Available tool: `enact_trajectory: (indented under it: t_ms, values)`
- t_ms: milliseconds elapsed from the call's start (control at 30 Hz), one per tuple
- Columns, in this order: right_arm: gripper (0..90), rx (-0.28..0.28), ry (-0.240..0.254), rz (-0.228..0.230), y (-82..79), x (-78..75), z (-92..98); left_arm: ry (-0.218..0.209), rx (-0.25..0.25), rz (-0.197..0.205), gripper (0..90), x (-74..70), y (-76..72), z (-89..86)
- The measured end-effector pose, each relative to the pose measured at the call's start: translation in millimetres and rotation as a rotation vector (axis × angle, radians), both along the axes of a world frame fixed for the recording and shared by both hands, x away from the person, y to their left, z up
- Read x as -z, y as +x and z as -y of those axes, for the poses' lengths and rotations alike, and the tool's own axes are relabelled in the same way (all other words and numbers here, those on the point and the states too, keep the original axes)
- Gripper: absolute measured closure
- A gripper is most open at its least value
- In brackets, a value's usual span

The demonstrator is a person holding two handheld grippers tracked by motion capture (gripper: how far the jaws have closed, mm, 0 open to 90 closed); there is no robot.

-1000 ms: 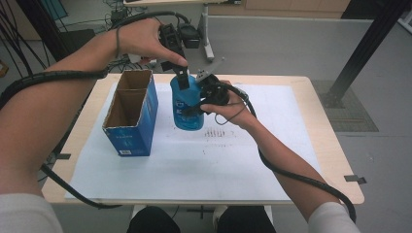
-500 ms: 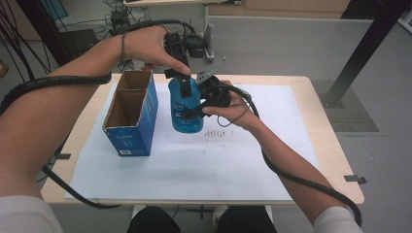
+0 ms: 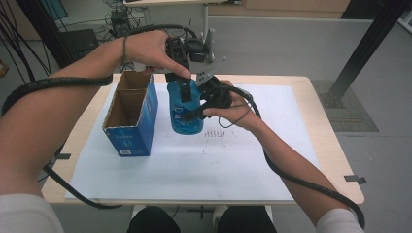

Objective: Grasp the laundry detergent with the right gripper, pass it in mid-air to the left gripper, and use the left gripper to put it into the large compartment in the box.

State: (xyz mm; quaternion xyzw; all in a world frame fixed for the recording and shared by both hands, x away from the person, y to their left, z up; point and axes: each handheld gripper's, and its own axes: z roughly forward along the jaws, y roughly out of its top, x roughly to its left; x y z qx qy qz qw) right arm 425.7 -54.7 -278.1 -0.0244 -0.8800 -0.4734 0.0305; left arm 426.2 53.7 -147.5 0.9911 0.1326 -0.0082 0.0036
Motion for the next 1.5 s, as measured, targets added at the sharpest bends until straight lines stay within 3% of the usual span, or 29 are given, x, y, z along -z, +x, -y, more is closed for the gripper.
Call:
enact_trajectory:
  t_ms: [233, 567, 700, 733, 767, 1500]
  values:
    - [43.7, -0.013, 0.009, 0.017, -1.0, -4.2, -2.3, 0.0, 0.003, -0.006, 5.5, 2.9, 0.1, -0.4]
    - [43.7, 0.007, -0.02, -0.02, -4.5, -6.1, 0.1, 0.002, 0.004, -0.009, 5.6, 5.2, -1.0, -0.4]
    - [43.7, -0.002, -0.015, -0.007, -4.4, -5.7, -1.2, -0.002, 0.007, -0.012, 5.7, 4.5, -1.7, 0.3]
    - [43.7, -0.014, 0.008, 0.034, -1.8, -5.1, -2.5, -0.002, 0.005, -0.011, 5.7, 4.4, -2.0, 0.4]
    - [43.7, -0.016, 0.009, 0.036, -1.8, -5.2, -2.6, -0.004, 0.008, -0.01, 5.6, 4.2, -2.1, 0.3]
    - [43.7, 0.0, 0.007, 0.026, -2.2, -6.0, -0.8, -0.021, 0.003, -0.012, 5.7, 4.6, -2.1, -2.5]
